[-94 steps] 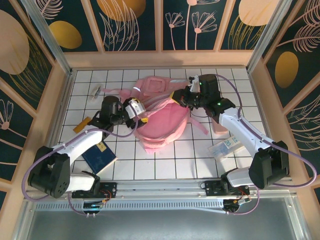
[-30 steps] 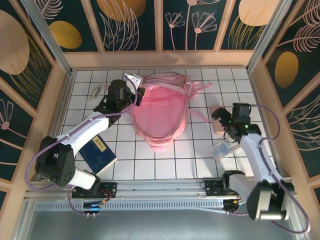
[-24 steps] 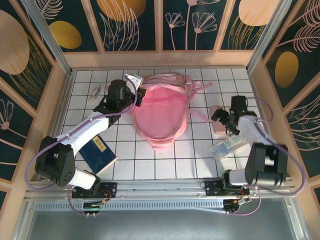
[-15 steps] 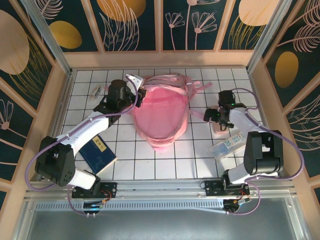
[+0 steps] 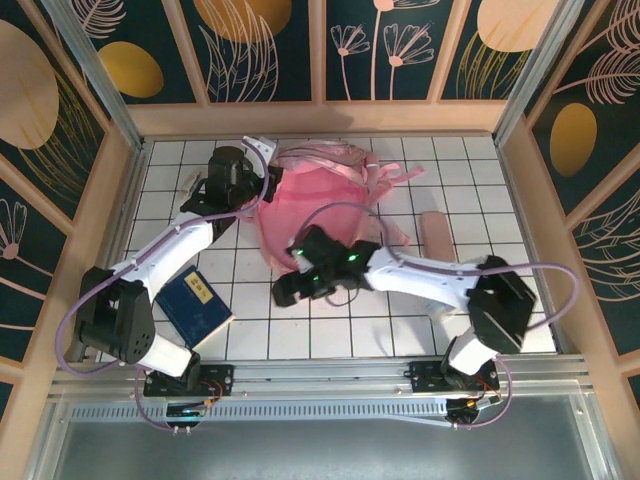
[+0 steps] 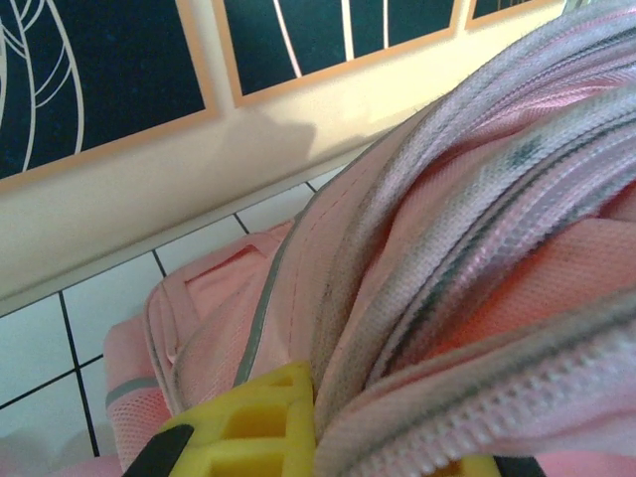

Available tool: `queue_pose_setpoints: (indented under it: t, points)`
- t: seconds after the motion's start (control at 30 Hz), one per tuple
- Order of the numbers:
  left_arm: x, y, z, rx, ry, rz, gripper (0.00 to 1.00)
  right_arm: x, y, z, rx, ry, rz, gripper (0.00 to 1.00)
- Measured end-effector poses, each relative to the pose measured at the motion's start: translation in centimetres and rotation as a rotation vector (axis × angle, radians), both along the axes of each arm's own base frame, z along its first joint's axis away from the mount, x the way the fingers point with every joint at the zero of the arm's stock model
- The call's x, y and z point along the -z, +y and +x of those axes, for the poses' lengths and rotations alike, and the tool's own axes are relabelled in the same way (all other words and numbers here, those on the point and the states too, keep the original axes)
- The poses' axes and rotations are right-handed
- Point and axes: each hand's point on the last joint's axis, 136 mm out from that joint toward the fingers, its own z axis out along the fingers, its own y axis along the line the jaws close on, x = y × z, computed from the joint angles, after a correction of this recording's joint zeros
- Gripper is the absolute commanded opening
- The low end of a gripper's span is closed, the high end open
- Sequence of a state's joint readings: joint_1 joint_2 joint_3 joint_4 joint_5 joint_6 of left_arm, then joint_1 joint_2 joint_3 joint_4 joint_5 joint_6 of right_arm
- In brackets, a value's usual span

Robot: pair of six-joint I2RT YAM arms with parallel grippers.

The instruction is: Pack books, pencil case, and school supplies into a backpack

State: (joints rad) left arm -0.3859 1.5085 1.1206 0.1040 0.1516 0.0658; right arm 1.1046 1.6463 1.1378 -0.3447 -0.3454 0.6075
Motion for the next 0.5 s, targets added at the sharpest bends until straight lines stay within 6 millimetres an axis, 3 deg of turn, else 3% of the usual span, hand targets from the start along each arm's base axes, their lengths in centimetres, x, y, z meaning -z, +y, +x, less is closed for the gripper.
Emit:
queue_pose_setpoints:
  t: [0.03, 0.13, 0.27, 0.43, 0.5]
  points:
    - [0.1, 0.1, 0.2, -0.002, 0.002, 0.0, 0.0, 0.5, 1.5, -1.0, -0.021, 0.031, 0.016, 0.69]
    - [0.4, 0.4, 0.6, -0.008, 0.007, 0.001, 0.0, 2.2, 5.8, -2.7, -0.072, 0.114, 0.061, 0.66]
    - [0.8, 0.4, 0.7, -0.009, 0.015, 0.003, 0.0, 4.9, 10.3, -2.0, -0.089, 0.172, 0.105, 0.58]
    - [0.8, 0.3, 0.6, 0.003, 0.017, -0.001, 0.0, 7.9, 12.7, -1.0, -0.063, 0.206, 0.102, 0.53]
    - [0.8, 0.3, 0.6, 0.004, 0.018, -0.002, 0.0, 7.7, 13.0, -0.4, -0.046, 0.203, 0.106, 0.54]
